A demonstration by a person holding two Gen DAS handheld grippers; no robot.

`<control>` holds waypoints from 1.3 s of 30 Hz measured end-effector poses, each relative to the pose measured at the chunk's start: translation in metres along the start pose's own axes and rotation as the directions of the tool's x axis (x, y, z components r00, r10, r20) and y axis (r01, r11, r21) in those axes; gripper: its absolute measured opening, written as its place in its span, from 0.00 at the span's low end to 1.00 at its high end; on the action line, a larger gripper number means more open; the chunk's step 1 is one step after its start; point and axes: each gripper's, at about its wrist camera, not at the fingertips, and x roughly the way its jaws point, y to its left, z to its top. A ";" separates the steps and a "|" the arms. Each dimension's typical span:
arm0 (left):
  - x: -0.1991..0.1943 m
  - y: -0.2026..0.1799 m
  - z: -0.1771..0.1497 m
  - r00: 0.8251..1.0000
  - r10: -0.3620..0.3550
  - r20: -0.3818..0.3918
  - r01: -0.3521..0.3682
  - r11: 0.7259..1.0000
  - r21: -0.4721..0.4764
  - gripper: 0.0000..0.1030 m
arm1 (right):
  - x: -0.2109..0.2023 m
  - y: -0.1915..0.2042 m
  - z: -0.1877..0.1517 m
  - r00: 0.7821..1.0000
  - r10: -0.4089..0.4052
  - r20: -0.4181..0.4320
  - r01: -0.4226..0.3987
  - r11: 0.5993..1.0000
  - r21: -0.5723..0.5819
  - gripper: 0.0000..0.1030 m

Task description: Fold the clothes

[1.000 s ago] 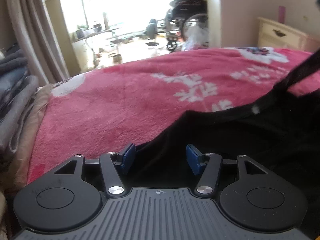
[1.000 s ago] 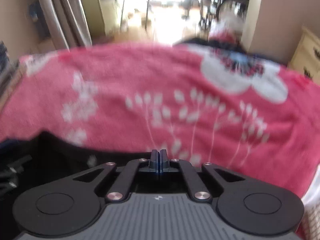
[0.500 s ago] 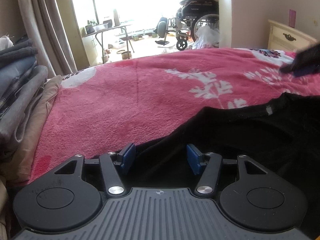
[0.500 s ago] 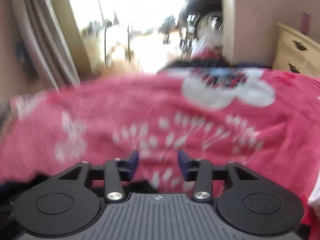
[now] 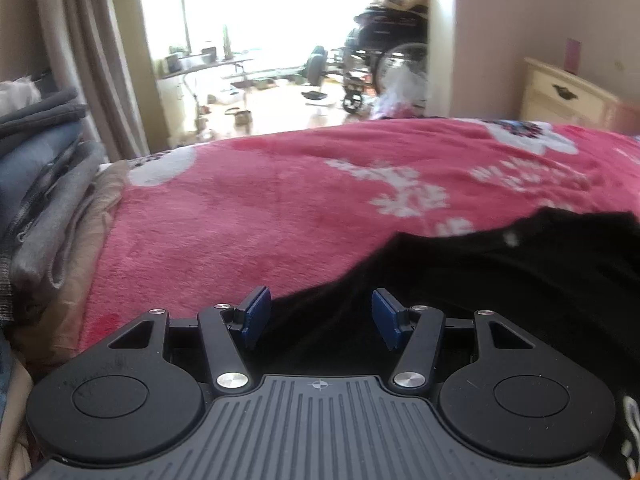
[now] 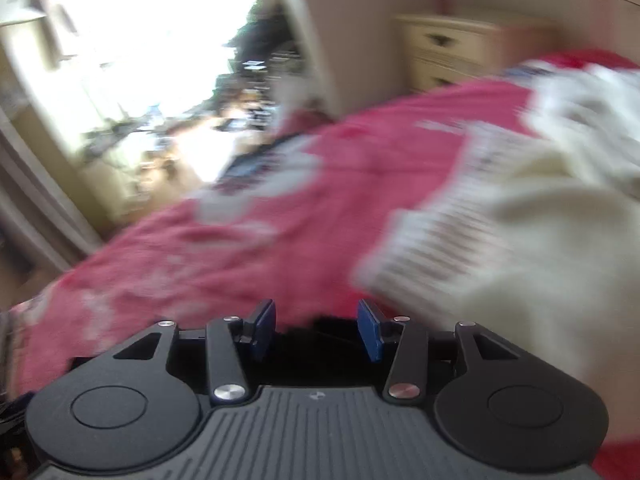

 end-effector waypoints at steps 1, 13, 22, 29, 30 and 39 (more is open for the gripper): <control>-0.003 -0.005 0.000 1.000 -0.020 0.000 0.020 1.000 0.010 0.55 | -0.002 -0.010 -0.003 1.000 -0.027 -0.011 0.027 1.000 0.015 0.46; -0.035 -0.078 -0.012 0.975 -0.222 -0.001 0.219 0.963 0.160 0.55 | 0.030 0.027 -0.026 0.997 -0.071 -0.026 0.057 0.935 -0.350 0.46; -0.041 -0.100 -0.023 0.970 -0.243 -0.025 0.243 0.949 0.199 0.55 | 0.087 0.036 -0.015 0.982 -0.061 -0.177 -0.007 0.934 -0.357 0.19; -0.033 -0.100 -0.030 0.974 -0.220 -0.049 0.225 0.951 0.212 0.55 | 0.057 -0.003 -0.007 0.994 -0.108 -0.027 0.102 0.979 -0.179 0.06; -0.031 -0.100 -0.031 0.975 -0.214 -0.053 0.221 0.951 0.215 0.55 | 0.059 -0.009 -0.007 0.993 -0.118 -0.027 0.112 0.980 -0.164 0.06; -0.021 -0.094 -0.040 0.979 -0.189 -0.076 0.200 0.961 0.189 0.55 | 0.065 -0.035 -0.002 0.996 -0.086 0.013 0.086 0.996 -0.002 0.11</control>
